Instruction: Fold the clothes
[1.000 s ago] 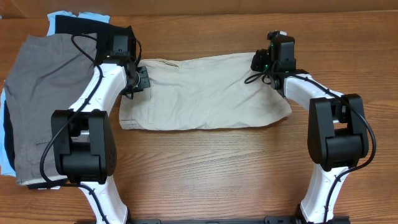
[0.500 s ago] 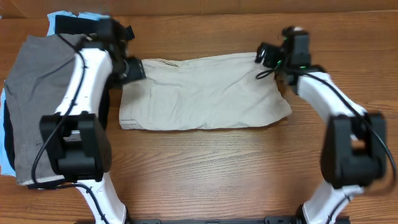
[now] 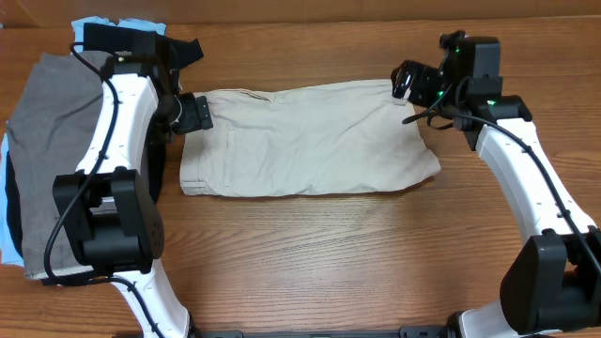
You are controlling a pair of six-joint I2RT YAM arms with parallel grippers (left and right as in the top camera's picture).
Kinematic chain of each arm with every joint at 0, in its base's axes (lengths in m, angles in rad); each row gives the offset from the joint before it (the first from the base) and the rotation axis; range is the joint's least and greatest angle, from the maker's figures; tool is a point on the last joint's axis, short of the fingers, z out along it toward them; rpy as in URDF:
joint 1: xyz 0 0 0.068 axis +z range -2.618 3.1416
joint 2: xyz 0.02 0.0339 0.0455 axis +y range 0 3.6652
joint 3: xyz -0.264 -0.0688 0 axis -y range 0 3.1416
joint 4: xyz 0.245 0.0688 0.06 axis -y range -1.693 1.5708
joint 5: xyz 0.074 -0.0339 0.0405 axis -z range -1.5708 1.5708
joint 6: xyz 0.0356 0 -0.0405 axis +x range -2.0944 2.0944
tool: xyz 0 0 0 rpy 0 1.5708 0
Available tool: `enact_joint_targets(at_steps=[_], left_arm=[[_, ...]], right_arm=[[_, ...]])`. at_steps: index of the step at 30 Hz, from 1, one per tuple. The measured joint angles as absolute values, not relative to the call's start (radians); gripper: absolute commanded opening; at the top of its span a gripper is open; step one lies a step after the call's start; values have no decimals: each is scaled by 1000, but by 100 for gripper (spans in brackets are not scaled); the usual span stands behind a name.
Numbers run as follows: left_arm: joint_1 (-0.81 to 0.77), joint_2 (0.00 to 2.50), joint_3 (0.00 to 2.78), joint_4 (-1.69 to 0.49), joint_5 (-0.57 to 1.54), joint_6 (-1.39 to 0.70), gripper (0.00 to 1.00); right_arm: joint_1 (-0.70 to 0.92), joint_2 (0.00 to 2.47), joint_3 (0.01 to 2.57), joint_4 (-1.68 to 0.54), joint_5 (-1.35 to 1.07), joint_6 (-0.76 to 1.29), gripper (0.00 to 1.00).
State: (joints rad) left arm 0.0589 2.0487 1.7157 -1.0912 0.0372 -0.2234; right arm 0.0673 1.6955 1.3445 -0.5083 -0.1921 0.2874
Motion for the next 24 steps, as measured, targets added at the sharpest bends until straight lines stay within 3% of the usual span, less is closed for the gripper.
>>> enact_joint_targets(at_steps=[20, 24], left_arm=[[93, 2049, 1419, -749, 54, -198, 100], [93, 2044, 1382, -678, 76, -198, 96]], right_arm=[[73, 1695, 1344, -645, -206, 287, 100], [73, 1695, 1344, -646, -206, 287, 100]])
